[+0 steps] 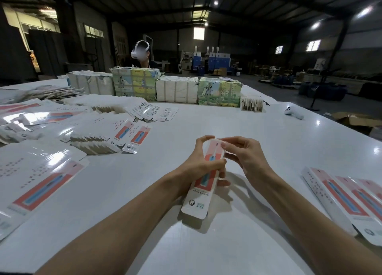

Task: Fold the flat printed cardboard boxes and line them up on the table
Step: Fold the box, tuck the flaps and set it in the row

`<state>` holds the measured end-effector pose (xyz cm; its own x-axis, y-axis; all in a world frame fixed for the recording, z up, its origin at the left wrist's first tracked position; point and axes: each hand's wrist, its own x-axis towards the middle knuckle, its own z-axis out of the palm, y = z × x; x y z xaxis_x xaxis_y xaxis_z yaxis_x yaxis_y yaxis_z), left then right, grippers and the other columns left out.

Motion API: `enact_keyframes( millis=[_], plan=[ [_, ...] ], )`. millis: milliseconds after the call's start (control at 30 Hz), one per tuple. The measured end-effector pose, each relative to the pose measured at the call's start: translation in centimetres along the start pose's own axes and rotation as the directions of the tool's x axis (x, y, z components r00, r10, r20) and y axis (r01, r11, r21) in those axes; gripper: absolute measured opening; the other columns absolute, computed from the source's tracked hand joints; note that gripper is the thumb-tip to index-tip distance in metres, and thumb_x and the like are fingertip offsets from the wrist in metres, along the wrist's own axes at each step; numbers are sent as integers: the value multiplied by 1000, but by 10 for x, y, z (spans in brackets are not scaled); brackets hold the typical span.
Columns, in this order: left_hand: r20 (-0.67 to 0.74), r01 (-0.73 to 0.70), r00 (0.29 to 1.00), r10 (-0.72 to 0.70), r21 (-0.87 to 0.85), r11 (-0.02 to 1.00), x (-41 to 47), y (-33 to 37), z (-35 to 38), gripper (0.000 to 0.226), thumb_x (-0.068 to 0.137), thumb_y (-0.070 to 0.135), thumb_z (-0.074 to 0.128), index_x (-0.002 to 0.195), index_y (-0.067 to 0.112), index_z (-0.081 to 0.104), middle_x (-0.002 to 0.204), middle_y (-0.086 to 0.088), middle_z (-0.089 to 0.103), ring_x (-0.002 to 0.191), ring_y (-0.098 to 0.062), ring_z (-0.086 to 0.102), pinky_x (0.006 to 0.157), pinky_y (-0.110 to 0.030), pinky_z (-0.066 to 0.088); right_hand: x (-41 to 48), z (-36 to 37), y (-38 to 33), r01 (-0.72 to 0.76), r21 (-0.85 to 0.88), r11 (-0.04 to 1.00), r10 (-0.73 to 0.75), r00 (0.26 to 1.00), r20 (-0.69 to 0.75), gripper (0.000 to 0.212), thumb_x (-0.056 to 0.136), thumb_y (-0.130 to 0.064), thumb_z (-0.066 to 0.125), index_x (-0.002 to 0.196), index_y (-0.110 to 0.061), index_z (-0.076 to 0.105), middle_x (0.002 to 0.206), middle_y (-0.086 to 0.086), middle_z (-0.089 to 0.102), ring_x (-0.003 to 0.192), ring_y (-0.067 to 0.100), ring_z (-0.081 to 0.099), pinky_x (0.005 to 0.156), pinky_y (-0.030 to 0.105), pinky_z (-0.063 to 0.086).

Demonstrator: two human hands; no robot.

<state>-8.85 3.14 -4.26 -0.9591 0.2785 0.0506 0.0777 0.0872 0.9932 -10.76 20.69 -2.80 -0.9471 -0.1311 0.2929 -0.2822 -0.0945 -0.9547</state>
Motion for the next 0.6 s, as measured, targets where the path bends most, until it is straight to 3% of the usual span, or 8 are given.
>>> enact_keyframes(
  millis=[167, 267, 333, 433, 500, 600],
  plan=[
    [-16, 37, 999, -41, -199, 979, -1, 2, 7, 90, 86, 12, 83, 145, 45, 24, 121, -21, 61, 79, -28, 77, 69, -35, 63, -1, 6, 3, -25, -33, 999, 24, 999, -29, 25, 101, -20, 68, 123, -8, 72, 114, 6, 78, 107, 26, 75, 92, 39, 63],
    [-72, 20, 996, -49, -364, 931, 0, 8, 14, 76, 92, 32, 77, 147, 37, 25, 121, -22, 64, 89, -30, 75, 78, -42, 65, -2, 10, 3, 72, -295, 953, -94, 994, -63, 37, 104, -30, 64, 140, -21, 55, 129, -1, 63, 113, 15, 67, 76, 19, 60],
    [-112, -6, 993, -48, -437, 899, 0, 10, 15, 62, 101, 40, 64, 150, 31, 28, 119, -22, 64, 98, -33, 72, 88, -49, 64, -2, 10, 5, 204, -461, 864, -232, 973, -2, 33, 105, -29, 61, 137, -25, 52, 128, 2, 58, 109, 11, 64, 72, 13, 56],
    [-106, -37, 994, -30, -581, 813, -3, 11, 11, 60, 105, 43, 57, 152, 13, 36, 128, -27, 65, 109, -42, 71, 88, -58, 61, -7, 13, 2, 286, -653, 701, -271, 954, 128, 29, 104, -48, 57, 125, -29, 63, 124, -3, 61, 108, 7, 60, 87, 27, 57],
    [-59, -11, 998, -38, -674, 739, -7, 14, 7, 61, 103, 53, 55, 139, 4, 51, 118, -25, 72, 104, -41, 74, 80, -53, 62, -11, 17, -4, 256, -767, 588, -197, 965, 171, 53, 95, -70, 53, 124, -27, 66, 123, -7, 64, 110, 10, 59, 93, 41, 54],
    [-33, -1, 999, -33, -721, 693, -9, 10, 2, 52, 98, 66, 56, 121, 20, 55, 98, -16, 80, 96, -35, 78, 76, -48, 62, -17, 18, -17, 231, -832, 505, -24, 967, 254, 78, 86, -77, 57, 134, -16, 62, 124, 3, 66, 106, 21, 64, 87, 41, 59]
  ],
)
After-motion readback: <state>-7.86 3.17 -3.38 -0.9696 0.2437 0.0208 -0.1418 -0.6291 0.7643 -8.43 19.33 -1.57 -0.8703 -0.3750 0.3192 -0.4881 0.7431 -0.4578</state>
